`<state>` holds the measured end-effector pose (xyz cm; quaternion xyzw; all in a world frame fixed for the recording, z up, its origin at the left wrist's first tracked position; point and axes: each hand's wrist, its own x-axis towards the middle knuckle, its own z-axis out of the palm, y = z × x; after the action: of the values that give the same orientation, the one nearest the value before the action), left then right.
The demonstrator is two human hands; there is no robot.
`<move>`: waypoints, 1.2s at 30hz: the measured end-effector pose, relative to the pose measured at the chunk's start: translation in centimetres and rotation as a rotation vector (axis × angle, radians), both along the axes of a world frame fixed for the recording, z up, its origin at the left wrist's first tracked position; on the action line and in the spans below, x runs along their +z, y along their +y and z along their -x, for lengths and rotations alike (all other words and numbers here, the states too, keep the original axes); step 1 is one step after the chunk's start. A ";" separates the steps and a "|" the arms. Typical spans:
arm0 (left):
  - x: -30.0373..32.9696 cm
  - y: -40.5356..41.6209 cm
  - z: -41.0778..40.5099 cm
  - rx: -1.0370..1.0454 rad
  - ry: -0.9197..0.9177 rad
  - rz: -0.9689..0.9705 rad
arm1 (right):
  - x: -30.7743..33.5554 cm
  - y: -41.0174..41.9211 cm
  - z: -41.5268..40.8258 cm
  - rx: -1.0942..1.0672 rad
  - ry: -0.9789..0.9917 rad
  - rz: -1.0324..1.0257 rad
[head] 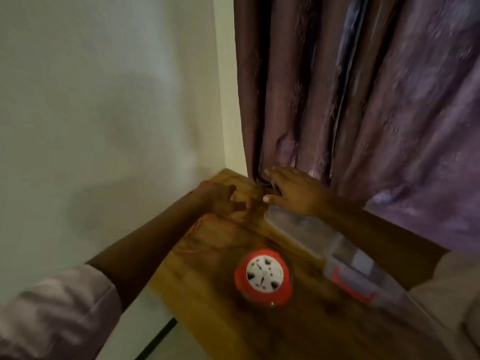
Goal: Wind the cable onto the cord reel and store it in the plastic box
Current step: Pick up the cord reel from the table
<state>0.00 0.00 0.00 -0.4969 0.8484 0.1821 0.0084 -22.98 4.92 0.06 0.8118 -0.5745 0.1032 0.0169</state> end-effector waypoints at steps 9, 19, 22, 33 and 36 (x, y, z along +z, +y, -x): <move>-15.3 5.4 -0.6 0.250 0.040 -0.403 | -12.4 4.3 -0.5 -0.157 -0.142 -0.571; -20.0 9.2 1.8 0.580 0.519 -0.530 | -20.3 8.5 -0.6 -0.320 -0.473 -0.489; -21.3 10.2 1.1 0.600 0.781 -0.569 | -21.2 9.2 -0.4 -0.261 -0.570 -0.385; -23.2 15.8 -0.4 0.389 1.457 -0.428 | -20.6 14.9 -2.0 -0.217 -0.549 0.080; -24.1 17.0 -0.3 0.377 1.491 -0.400 | -20.5 16.7 -2.4 -0.189 -0.514 0.173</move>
<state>0.30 17.00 -24.05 -0.3683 0.4830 0.6142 -0.5037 -20.61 21.60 -20.43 0.6974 -0.6222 0.3521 -0.0504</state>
